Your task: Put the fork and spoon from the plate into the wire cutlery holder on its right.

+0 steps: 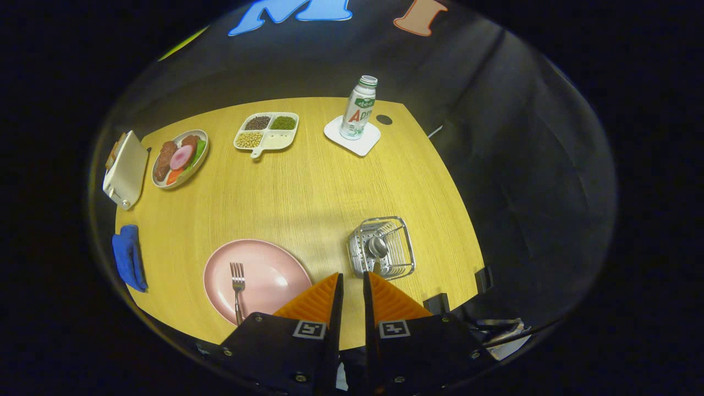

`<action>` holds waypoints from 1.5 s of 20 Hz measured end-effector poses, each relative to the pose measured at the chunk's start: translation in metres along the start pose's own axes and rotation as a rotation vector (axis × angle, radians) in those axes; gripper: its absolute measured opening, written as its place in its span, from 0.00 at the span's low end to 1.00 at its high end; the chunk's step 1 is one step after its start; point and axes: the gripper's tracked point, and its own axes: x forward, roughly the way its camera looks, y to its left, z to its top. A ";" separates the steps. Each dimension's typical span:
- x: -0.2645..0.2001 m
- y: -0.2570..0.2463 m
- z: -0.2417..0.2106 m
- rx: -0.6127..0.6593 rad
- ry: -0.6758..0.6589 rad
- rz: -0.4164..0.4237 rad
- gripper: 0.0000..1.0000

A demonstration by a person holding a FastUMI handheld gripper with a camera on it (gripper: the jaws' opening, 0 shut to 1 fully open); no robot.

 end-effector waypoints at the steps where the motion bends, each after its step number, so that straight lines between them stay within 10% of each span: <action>1: -0.003 0.007 0.001 -0.012 -0.008 0.004 0.21; 30: 0.034 0.179 -0.106 -0.129 0.191 0.197 0.21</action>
